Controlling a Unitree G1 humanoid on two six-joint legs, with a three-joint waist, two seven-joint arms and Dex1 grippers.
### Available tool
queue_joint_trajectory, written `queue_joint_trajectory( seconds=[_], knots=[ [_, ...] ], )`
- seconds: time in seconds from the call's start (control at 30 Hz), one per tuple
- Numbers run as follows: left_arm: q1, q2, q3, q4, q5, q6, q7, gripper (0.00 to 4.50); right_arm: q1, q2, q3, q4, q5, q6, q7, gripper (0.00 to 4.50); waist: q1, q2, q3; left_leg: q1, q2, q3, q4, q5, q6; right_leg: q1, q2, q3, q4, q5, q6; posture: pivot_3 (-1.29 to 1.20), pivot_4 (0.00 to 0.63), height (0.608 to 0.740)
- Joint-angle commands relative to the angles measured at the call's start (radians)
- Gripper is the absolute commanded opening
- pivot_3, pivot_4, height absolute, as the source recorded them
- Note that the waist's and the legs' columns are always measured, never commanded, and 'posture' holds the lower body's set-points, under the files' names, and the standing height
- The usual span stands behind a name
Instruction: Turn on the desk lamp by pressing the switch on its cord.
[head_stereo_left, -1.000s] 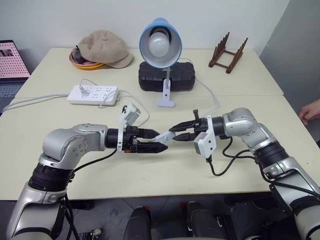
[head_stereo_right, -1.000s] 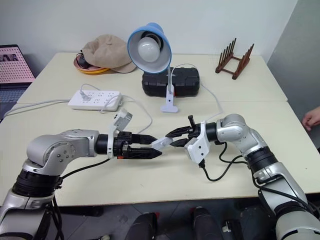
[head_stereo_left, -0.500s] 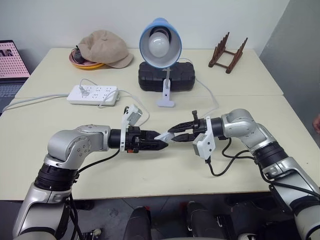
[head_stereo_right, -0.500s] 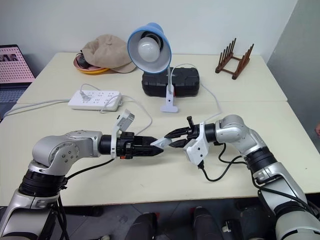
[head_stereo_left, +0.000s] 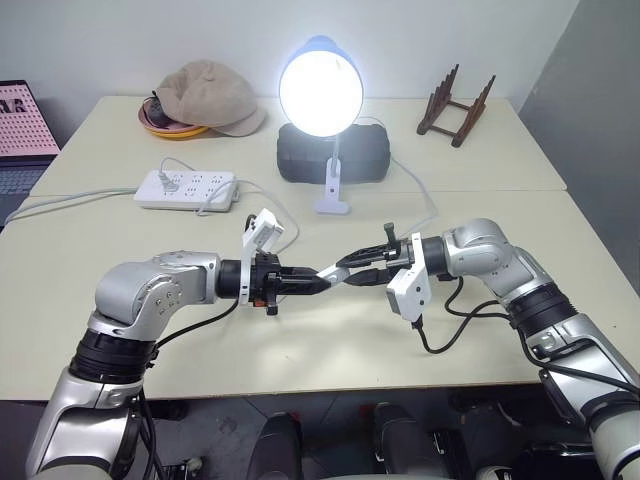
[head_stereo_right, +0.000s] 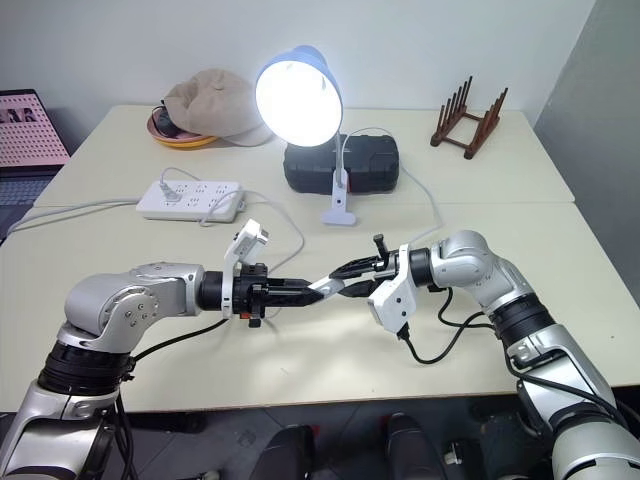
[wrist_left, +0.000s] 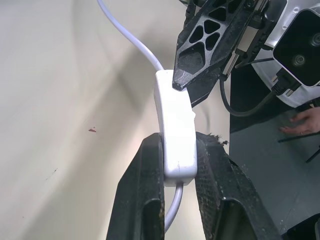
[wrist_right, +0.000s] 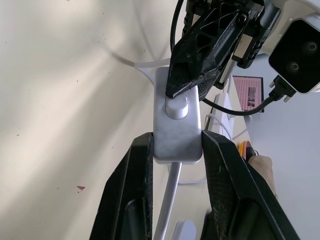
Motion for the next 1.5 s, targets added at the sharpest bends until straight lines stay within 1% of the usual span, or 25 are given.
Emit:
queue_joint_trajectory(
  seconds=[0.03, 0.13, 0.2, 0.23, 0.37, 0.43, 0.47, 0.5, 0.57, 0.63, 0.73, 0.77, 0.8, 0.87, 0.93, 1.0, 1.03, 1.07, 1.1, 1.13, 1.23, 1.33, 1.4, 1.5],
  knots=[
    [-0.002, -0.008, 0.024, -0.031, 0.002, -0.013, -0.007, 0.48, -0.028, 0.002, -0.007, -0.014, 0.0, -0.015, -0.023, 1.05, 0.0, 0.0, 0.0, 0.0, 0.0, 0.0, 0.0, 0.0, 0.0, 0.0, 0.0, 0.0, 0.0, 0.0, 0.0, 0.0, 0.15, 0.74],
    [0.003, -0.017, 0.026, -0.048, 0.019, -0.036, 0.007, 0.48, -0.03, 0.003, -0.008, -0.01, -0.001, -0.015, -0.024, 1.05, 0.0, 0.0, 0.0, 0.0, 0.0, 0.0, 0.0, 0.0, 0.0, 0.0, 0.0, 0.0, 0.0, 0.0, 0.0, 0.0, 0.15, 0.74],
    [0.01, -0.015, 0.044, -0.064, -0.015, -0.011, -0.011, 1.18, -0.032, 0.004, -0.007, -0.004, 0.0, -0.014, -0.025, 1.05, 0.0, 0.0, 0.0, 0.0, 0.0, 0.0, 0.0, 0.0, 0.0, 0.0, 0.0, 0.0, 0.0, 0.0, 0.0, 0.0, 0.15, 0.74],
    [0.011, -0.013, 0.053, -0.069, -0.032, 0.004, -0.018, 1.3, -0.033, 0.005, -0.006, -0.001, 0.001, -0.012, -0.025, 1.05, 0.0, 0.0, 0.0, 0.0, 0.0, 0.0, 0.0, 0.0, 0.0, 0.0, 0.0, 0.0, 0.0, 0.0, 0.0, 0.0, 0.15, 0.74],
    [0.007, 0.014, 0.104, -0.102, -0.091, 0.074, -0.015, 2.16, -0.041, 0.008, -0.004, 0.021, 0.005, -0.009, -0.025, 1.05, 0.0, 0.0, 0.0, 0.0, 0.0, 0.0, 0.0, 0.0, 0.0, 0.0, 0.0, 0.0, 0.0, 0.0, 0.0, 0.0, 0.15, 0.74],
    [0.009, 0.024, 0.123, -0.113, -0.1, 0.091, -0.006, 2.57, -0.045, 0.008, -0.001, 0.032, 0.003, -0.011, -0.027, 1.05, 0.0, 0.0, 0.0, 0.0, 0.0, 0.0, 0.001, 0.0, 0.0, 0.0, 0.0, 0.0, 0.0, 0.0, 0.0, 0.0, 0.15, 0.74],
    [0.018, 0.045, 0.142, -0.125, -0.097, 0.089, -0.006, 2.73, -0.049, 0.011, 0.0, 0.047, 0.005, -0.005, -0.028, 1.05, 0.0, 0.0, 0.0, 0.0, 0.0, 0.0, 0.001, 0.0, 0.0, 0.0, 0.0, 0.0, 0.0, 0.0, 0.0, 0.0, 0.15, 0.74],
    [0.028, 0.072, 0.162, -0.139, -0.085, 0.077, -0.008, 2.95, -0.053, 0.015, -0.001, 0.068, 0.009, 0.005, -0.028, 1.05, -0.001, 0.0, 0.0, 0.0, 0.0, 0.0, 0.001, 0.0, 0.0, 0.0, 0.0, 0.0, 0.0, 0.0, 0.0, 0.0, 0.15, 0.74],
    [0.056, 0.142, 0.176, -0.175, -0.011, -0.007, -0.031, 3.42, -0.061, 0.019, -0.006, 0.119, 0.015, 0.024, -0.027, 1.05, -0.002, 0.0, 0.0, 0.0, 0.0, 0.0, 0.001, 0.0, 0.0, 0.0, 0.0, 0.0, 0.0, 0.0, 0.0, 0.0, 0.15, 0.74],
    [0.064, 0.185, 0.192, -0.197, 0.056, -0.095, -0.027, 3.8, -0.07, 0.025, -0.013, 0.173, 0.023, 0.056, -0.023, 1.05, -0.002, 0.0, 0.0, 0.0, 0.0, 0.0, 0.001, 0.0, 0.0, 0.0, 0.0, 0.0, 0.0, 0.0, 0.0, 0.0, 0.15, 0.74],
    [0.069, 0.229, 0.226, -0.251, 0.115, -0.194, -0.015, 4.36, -0.093, 0.041, -0.028, 0.277, 0.039, 0.165, -0.002, 1.05, -0.001, 0.0, 0.0, 0.0, 0.0, 0.0, 0.001, 0.0, 0.0, 0.0, 0.0, 0.0, 0.0, -0.001, -0.002, 0.0, 0.15, 0.74],
    [0.071, 0.233, 0.232, -0.26, 0.122, -0.208, -0.013, 4.45, -0.1, 0.043, -0.029, 0.298, 0.037, 0.178, 0.002, 1.05, 0.0, 0.0, 0.0, 0.0, 0.0, 0.0, 0.001, 0.0, 0.0, 0.0, 0.0, 0.0, 0.0, -0.003, -0.006, 0.0, 0.15, 0.74],
    [0.074, 0.234, 0.234, -0.264, 0.126, -0.217, -0.013, 4.45, -0.104, 0.045, -0.03, 0.309, 0.035, 0.182, 0.004, 1.05, 0.0, 0.0, 0.0, 0.0, 0.0, 0.001, 0.001, 0.0, 0.0, 0.001, -0.001, 0.001, 0.0, -0.003, -0.006, 0.0, 0.15, 0.74],
    [0.106, 0.241, 0.248, -0.328, 0.171, -0.26, 0.023, 4.45, -0.125, 0.065, -0.059, 0.392, 0.091, 0.374, 0.083, 1.05, 0.002, 0.0, 0.0, 0.0, 0.0, 0.001, 0.002, 0.0, 0.0, 0.001, -0.001, 0.001, 0.0, -0.003, -0.006, 0.0, 0.15, 0.74],
    [0.128, 0.227, 0.266, -0.366, 0.173, -0.258, 0.063, 4.45, -0.149, 0.072, -0.077, 0.461, 0.118, 0.486, 0.147, 1.05, -0.001, 0.0, 0.0, 0.0, 0.0, 0.001, 0.002, 0.0, 0.0, 0.001, -0.001, 0.001, 0.0, -0.003, -0.006, 0.0, 0.15, 0.74],
    [0.152, 0.223, 0.271, -0.381, 0.17, -0.258, 0.073, 4.5, -0.172, 0.078, -0.095, 0.491, 0.144, 0.555, 0.205, 1.75, -0.001, 0.0, 0.0, 0.0, 0.0, 0.001, 0.002, 0.0, 0.0, 0.001, -0.001, 0.001, 0.0, -0.003, -0.006, 0.0, 0.15, 0.74],
    [0.162, 0.223, 0.266, -0.384, 0.18, -0.267, 0.075, 4.5, -0.182, 0.077, -0.106, 0.495, 0.17, 0.6, 0.256, 1.75, -0.001, 0.001, 0.001, 0.0, 0.0, 0.001, 0.001, 0.0, 0.0, 0.001, -0.001, 0.0, 0.0, -0.003, -0.006, 0.0, 0.15, 0.74],
    [0.178, 0.227, 0.266, -0.379, 0.19, -0.284, 0.072, 4.5, -0.188, 0.066, -0.117, 0.477, 0.201, 0.657, 0.338, 2.21, -0.001, 0.001, 0.001, 0.0, 0.0, 0.0, 0.001, 0.0, 0.0, 0.001, -0.001, 0.0, 0.0, -0.002, -0.004, 0.0, 0.15, 0.74],
    [0.189, 0.23, 0.266, -0.372, 0.199, -0.301, 0.069, 4.5, -0.192, 0.052, -0.125, 0.458, 0.223, 0.695, 0.397, 2.19, -0.001, 0.002, 0.001, 0.0, 0.0, 0.0, 0.001, 0.0, 0.0, 0.001, 0.0, 0.0, 0.0, 0.0, -0.001, 0.0, 0.15, 0.74],
    [0.196, 0.233, 0.267, -0.364, 0.205, -0.314, 0.065, 4.5, -0.193, 0.04, -0.134, 0.436, 0.24, 0.728, 0.438, 2.47, -0.001, 0.002, 0.002, 0.0, 0.0, 0.0, 0.001, 0.0, 0.0, 0.001, 0.0, 0.0, 0.0, 0.0, -0.001, 0.0, 0.15, 0.74],
    [0.199, 0.233, 0.274, -0.34, 0.211, -0.335, 0.061, 4.5, -0.19, 0.005, -0.168, 0.354, 0.281, 0.84, 0.502, 3.31, -0.001, 0.003, 0.002, 0.0, 0.0, 0.0, 0.001, 0.0, 0.0, 0.001, 0.0, 0.0, 0.0, 0.0, 0.0, 0.0, 0.15, 0.74],
    [0.208, 0.235, 0.288, -0.315, 0.211, -0.344, 0.056, 4.5, -0.161, -0.068, -0.212, 0.199, 0.333, 0.967, 0.548, 4.06, 0.0, 0.004, 0.002, 0.0, 0.0, 0.0, 0.001, 0.0, 0.0, 0.001, 0.0, 0.0, 0.0, 0.0, 0.0, 0.0, 0.15, 0.74],
    [0.203, 0.234, 0.295, -0.298, 0.21, -0.338, 0.064, 4.5, -0.126, -0.124, -0.242, 0.089, 0.363, 1.039, 0.56, 4.46, 0.001, 0.004, 0.003, 0.0, 0.0, 0.0, 0.001, 0.0, 0.0, 0.001, 0.0, 0.0, 0.0, 0.0, 0.0, 0.0, 0.15, 0.74],
    [0.189, 0.245, 0.3, -0.258, 0.209, -0.329, 0.058, 4.5, -0.055, -0.213, -0.296, -0.094, 0.423, 1.176, 0.553, 4.46, 0.006, 0.004, 0.003, -0.001, 0.0, 0.0, 0.001, 0.0, 0.0, 0.0, 0.0, -0.001, -0.001, -0.001, 0.0, 0.0, 0.15, 0.74]
  ],
)
